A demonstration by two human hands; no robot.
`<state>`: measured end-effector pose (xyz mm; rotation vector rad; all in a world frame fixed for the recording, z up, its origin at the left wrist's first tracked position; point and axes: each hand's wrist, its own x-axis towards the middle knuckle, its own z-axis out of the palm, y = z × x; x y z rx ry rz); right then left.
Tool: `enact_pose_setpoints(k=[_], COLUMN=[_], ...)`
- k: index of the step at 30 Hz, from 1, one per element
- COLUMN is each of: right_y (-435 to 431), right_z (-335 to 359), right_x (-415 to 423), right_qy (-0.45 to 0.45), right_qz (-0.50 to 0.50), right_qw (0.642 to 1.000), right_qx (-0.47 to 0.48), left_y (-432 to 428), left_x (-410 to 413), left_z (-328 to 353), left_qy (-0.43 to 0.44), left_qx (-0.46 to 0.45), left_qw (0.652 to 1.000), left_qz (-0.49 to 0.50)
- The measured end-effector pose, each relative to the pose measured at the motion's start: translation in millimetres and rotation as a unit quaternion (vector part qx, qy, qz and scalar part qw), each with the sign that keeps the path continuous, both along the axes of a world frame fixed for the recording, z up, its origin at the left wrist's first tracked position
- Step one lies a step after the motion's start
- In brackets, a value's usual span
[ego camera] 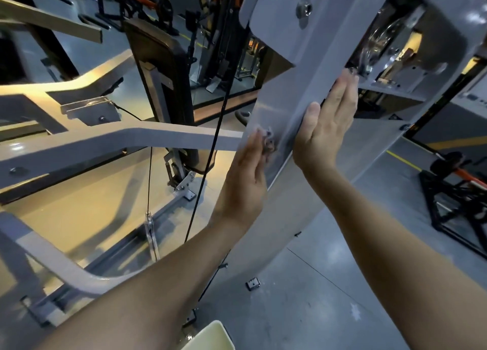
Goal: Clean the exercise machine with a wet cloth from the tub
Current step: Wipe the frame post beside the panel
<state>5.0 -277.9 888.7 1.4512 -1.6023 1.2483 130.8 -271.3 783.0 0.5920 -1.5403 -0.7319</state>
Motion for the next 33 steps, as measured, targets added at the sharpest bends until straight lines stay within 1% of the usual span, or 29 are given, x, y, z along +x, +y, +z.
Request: enact_pose_setpoints(k=[3, 5, 8, 10, 11, 12, 13, 15, 16, 17, 20, 22, 24, 26, 28, 29, 31, 32, 33], right_y=[-7.9, -11.2, -15.5, -16.8, -17.3, -17.6, -17.8, -18.3, -18.8, -19.0, -19.0, -19.2, -18.8, -19.0, -18.4, -18.0, -18.2, -17.5, -16.4], right_z=[-1.3, -4.1, -5.5, -6.4, -6.8, -7.1, -7.2, -6.5, -5.9, -5.9, -6.4, -6.0, -5.1, -4.5, -4.1, -3.9, -2.6, -2.2, -2.3], right_x=[-4.0, -6.2, -8.3, -9.3, -9.6, -10.0, -10.3, -9.8, -9.7, -9.6, -9.3, -9.6, -8.7, -8.0, -9.3, -9.4, -9.2, -9.0, -8.9], right_qy=[0.025, 0.038, 0.045, 0.049, 0.05, 0.051, 0.05, 0.052, 0.051, 0.049, 0.045, 0.044, 0.042, 0.04, 0.043, 0.048, 0.049, 0.047, 0.045], right_qz=[0.011, 0.017, 0.02, 0.02, 0.02, 0.021, 0.023, 0.023, 0.024, 0.026, 0.034, 0.036, 0.04, 0.041, 0.045, 0.045, 0.045, 0.05, 0.052], right_qw=[0.999, 0.998, 0.996, 0.995, 0.995, 0.995, 0.995, 0.994, 0.994, 0.994, 0.994, 0.994, 0.993, 0.993, 0.993, 0.992, 0.991, 0.991, 0.992], right_qx=[-0.037, -0.054, -0.072, -0.081, -0.084, -0.086, -0.086, -0.088, -0.09, -0.092, -0.096, -0.097, -0.099, -0.102, -0.105, -0.109, -0.113, -0.112, -0.109], left_y=[-10.5, -8.2, 2.6, 6.8, 6.5, 4.9, 2.1, -4.9, -6.6, -5.2, 13.9, 29.5, 30.2, 25.0, 22.3, 20.8, 17.3, 18.2, 23.7], left_x=[-5.8, -7.4, -4.6, -3.1, -4.5, -6.1, -7.4, -12.1, -14.4, -14.3, -9.8, -6.2, -6.4, -5.9, -6.3, -7.2, -10.4, -11.1, -10.1], left_z=[23.5, -0.4, -68.0, -81.9, -71.6, -55.0, -35.5, -5.9, -4.3, -10.8, -66.0, -94.9, -98.0, -76.5, -41.4, -28.7, -25.5, -37.1, -51.2], left_qy=[-0.008, -0.017, -0.044, -0.053, -0.045, -0.034, -0.018, -0.008, -0.015, -0.023, -0.065, -0.108, -0.109, -0.08, -0.036, -0.026, -0.044, -0.038, -0.018], left_qx=[-0.059, -0.072, -0.031, 0.01, 0.039, 0.048, 0.037, -0.018, -0.038, -0.039, -0.004, 0.052, 0.111, 0.159, 0.156, 0.125, 0.071, 0.085, 0.134], left_qw=[0.998, 0.997, 0.996, 0.995, 0.995, 0.996, 0.997, 0.997, 0.995, 0.995, 0.991, 0.985, 0.979, 0.976, 0.984, 0.989, 0.994, 0.993, 0.989], left_qz=[0.019, 0.031, 0.072, 0.082, 0.075, 0.066, 0.063, 0.081, 0.09, 0.091, 0.118, 0.121, 0.132, 0.125, 0.079, 0.075, 0.074, 0.072, 0.056])
